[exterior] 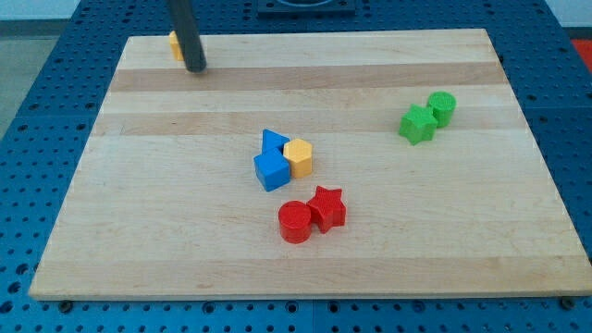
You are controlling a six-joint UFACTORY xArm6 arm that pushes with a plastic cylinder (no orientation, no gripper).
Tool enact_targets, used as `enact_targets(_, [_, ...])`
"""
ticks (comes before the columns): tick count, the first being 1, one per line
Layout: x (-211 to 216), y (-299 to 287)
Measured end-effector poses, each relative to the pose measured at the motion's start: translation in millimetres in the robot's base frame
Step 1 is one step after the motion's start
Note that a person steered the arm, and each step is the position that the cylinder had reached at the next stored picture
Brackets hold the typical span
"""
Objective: Push green circle along with green star a bit left
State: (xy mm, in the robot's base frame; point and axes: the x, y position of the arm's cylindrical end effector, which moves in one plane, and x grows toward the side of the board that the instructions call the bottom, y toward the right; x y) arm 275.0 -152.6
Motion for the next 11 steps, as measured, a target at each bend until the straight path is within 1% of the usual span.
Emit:
enact_targets(1, [10.8, 77.8])
enact_targets(3, [12.7, 237.2])
enact_targets(4, [25.2, 311.5])
enact_targets(5, [46.1, 379.8])
enact_targets(6, [76.5, 412.3])
enact_targets(7, [102.3, 407.0])
enact_targets(8, [109.7, 383.3])
enact_targets(10, [106.4, 318.5])
enact_targets(11, [86.5, 307.8])
